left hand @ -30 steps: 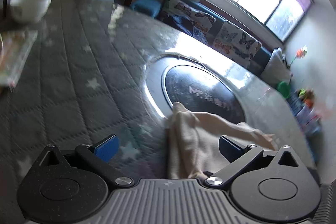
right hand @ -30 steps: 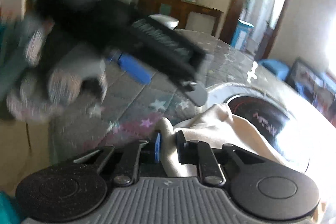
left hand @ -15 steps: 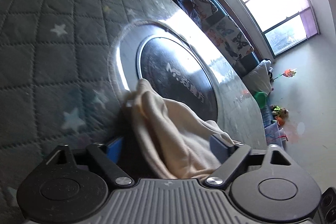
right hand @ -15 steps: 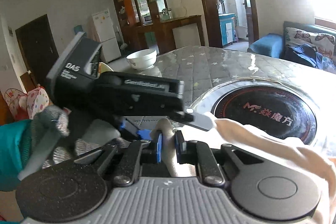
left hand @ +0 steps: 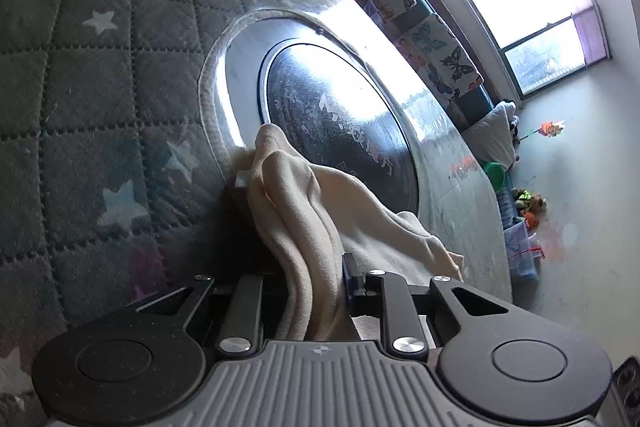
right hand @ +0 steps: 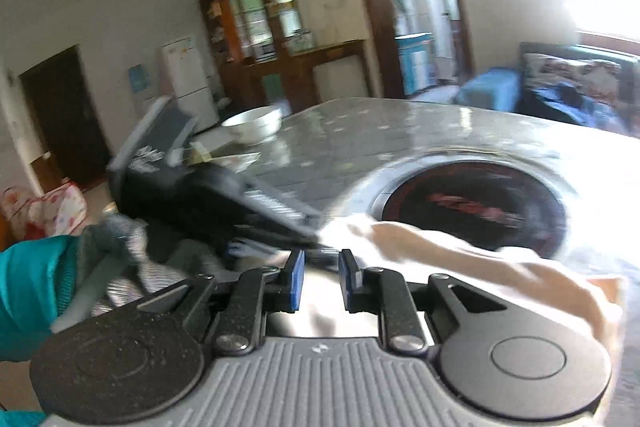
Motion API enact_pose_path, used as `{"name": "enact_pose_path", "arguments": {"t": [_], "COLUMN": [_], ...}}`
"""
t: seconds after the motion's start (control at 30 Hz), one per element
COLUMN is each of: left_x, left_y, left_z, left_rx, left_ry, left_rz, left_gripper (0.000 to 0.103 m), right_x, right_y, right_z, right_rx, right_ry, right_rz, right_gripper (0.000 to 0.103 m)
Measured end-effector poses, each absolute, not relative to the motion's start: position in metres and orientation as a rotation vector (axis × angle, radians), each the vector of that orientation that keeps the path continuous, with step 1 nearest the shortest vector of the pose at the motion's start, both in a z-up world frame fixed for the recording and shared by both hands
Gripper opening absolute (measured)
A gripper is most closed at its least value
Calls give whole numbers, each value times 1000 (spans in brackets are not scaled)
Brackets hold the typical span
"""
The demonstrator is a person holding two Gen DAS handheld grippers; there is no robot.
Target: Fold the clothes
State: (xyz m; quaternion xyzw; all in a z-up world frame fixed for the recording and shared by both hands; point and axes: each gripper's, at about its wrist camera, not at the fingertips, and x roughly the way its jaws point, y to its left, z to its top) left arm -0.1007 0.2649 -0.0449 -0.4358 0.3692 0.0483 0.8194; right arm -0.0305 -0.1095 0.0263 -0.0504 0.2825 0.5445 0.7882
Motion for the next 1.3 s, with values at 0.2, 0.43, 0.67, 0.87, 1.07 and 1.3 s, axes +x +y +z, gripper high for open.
{"name": "enact_pose_path", "arguments": {"t": [0.2, 0.43, 0.67, 0.87, 1.07, 1.3], "left_x": [-98, -94, -89, -82, -63, -17], "left_y": [258, 257, 253, 241, 219, 158], "left_z": [-41, -40, -37, -26, -4, 13], "left_rx": [-861, -835, -791, -716, -660, -578], "left_ry": [785, 789, 796, 797, 777, 779], "left_rz": [119, 132, 146, 139, 72, -48], "left_gripper": [22, 23, 22, 20, 18, 18], "right_x": [13, 56, 66, 59, 50, 51], "right_y": [-160, -190, -189, -194, -211, -257], "right_z": [22, -11, -29, -18, 8, 38], "right_rx": [-90, -23, 35, 49, 47, 17], "right_ry": [621, 721, 742, 706, 626, 536], "right_rz": [914, 756, 759, 784, 766, 648], "right_gripper": [35, 36, 28, 9, 8, 8]}}
